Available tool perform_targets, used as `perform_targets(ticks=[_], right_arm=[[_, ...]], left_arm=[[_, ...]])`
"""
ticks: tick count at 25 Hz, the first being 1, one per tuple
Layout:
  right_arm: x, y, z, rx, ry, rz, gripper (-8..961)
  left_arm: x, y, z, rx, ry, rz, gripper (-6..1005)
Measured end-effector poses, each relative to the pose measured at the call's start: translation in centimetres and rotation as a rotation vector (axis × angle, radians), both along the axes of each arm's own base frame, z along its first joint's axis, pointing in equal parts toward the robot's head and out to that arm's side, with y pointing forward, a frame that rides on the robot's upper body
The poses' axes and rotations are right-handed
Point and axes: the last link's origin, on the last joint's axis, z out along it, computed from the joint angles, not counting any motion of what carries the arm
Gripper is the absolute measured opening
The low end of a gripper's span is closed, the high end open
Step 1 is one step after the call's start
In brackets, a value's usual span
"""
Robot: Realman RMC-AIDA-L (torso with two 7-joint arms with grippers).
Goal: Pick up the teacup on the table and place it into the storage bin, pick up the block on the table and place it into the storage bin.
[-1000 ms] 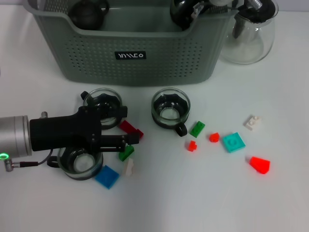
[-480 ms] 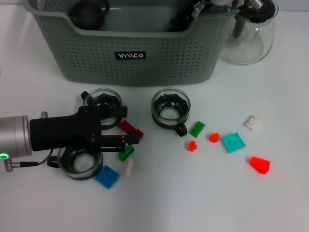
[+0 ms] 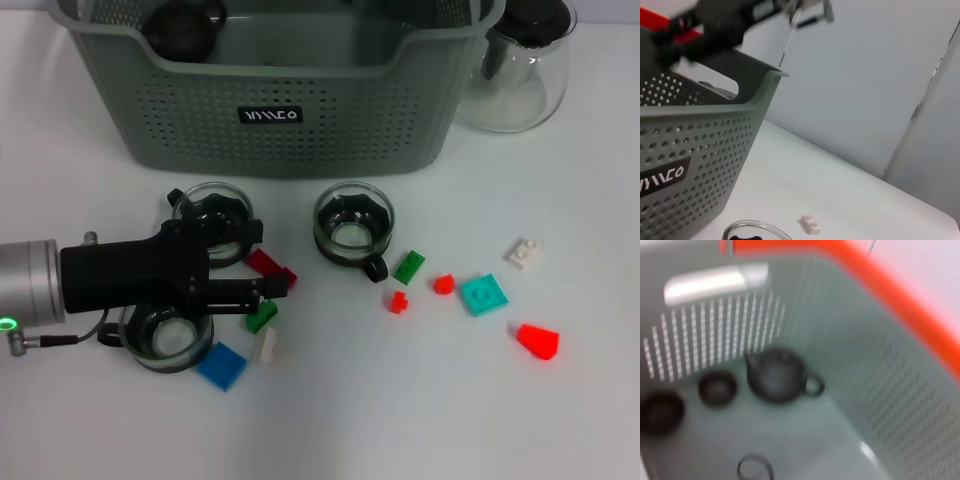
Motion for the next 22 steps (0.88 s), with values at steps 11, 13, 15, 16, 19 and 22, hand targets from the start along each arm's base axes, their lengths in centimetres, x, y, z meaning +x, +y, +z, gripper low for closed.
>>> perform_targets(ticks=[11,13,15,16,19,22], right_arm=[[-6.5,-4.2,7.0,-0.043,0.292,0.192,579],[-6.3,-5.6,7.9,-0.089,0.341,0.228,579],[-5.6,-7.0,8.7,-0.145,0.373,0.259,579],[-5.1,-7.6,8.9,-0.175,0.379,0.27,579],[-3.0,-9.5,9.3,-0.271,0.372,0.289,579],[-0.6,-11.3,9.3,-0.381,0.334,0.29,578]], left_arm=[[-0.2,-0.1,0.1,0.005,0.003,0.005,877],[-0.3,-0.1,0.2,0.006,0.004,0.004,877],[-0.3,-0.1,0.2,0.006,0.004,0.005,877],[-0.3,-0.1,0.2,0.006,0.004,0.005,877],[-0.3,-0.1,0.2,0.007,0.005,0.004,877],[-0.3,-0.1,0.2,0.007,0.006,0.005,877]])
